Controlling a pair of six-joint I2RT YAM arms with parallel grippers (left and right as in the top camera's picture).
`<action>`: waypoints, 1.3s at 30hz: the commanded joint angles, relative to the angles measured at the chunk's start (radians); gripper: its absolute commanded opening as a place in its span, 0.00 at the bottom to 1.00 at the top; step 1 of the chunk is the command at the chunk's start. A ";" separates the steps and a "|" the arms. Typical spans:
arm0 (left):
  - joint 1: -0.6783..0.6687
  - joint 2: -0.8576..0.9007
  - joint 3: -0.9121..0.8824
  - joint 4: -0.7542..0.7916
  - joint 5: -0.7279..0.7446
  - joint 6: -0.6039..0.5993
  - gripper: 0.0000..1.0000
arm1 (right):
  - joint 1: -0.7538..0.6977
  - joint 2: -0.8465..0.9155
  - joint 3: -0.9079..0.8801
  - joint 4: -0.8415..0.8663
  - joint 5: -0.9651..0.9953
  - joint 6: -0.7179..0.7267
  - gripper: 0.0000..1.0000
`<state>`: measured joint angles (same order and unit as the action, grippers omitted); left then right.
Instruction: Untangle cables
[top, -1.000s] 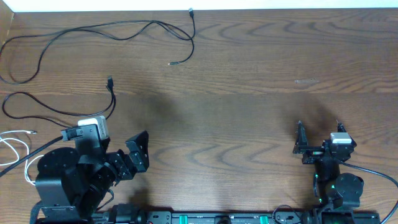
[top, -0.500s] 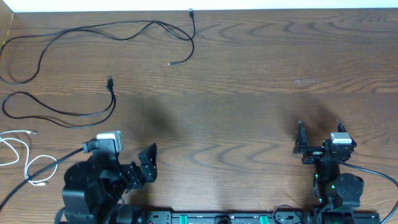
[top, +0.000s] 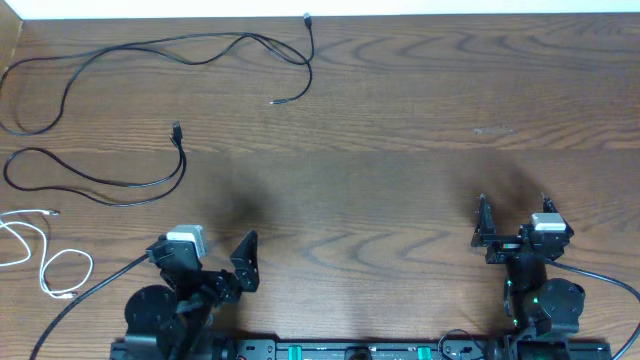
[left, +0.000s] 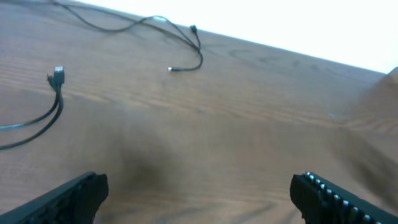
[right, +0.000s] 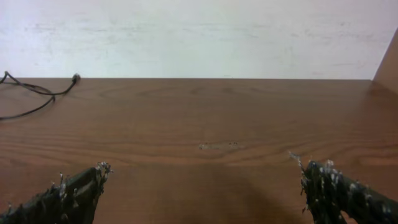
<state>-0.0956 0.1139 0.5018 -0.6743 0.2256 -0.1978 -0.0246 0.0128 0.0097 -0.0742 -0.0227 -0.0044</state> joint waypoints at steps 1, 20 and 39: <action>-0.005 -0.051 -0.074 0.072 -0.014 0.026 0.99 | 0.005 -0.007 -0.004 -0.001 0.008 0.007 0.99; -0.005 -0.113 -0.334 0.416 -0.013 0.026 0.99 | 0.005 -0.007 -0.004 -0.002 0.008 0.007 0.99; -0.005 -0.113 -0.498 0.723 -0.064 0.026 0.99 | 0.005 -0.007 -0.004 -0.001 0.008 0.007 0.99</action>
<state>-0.0956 0.0101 0.0181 0.0307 0.1902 -0.1825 -0.0246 0.0128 0.0097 -0.0742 -0.0227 -0.0044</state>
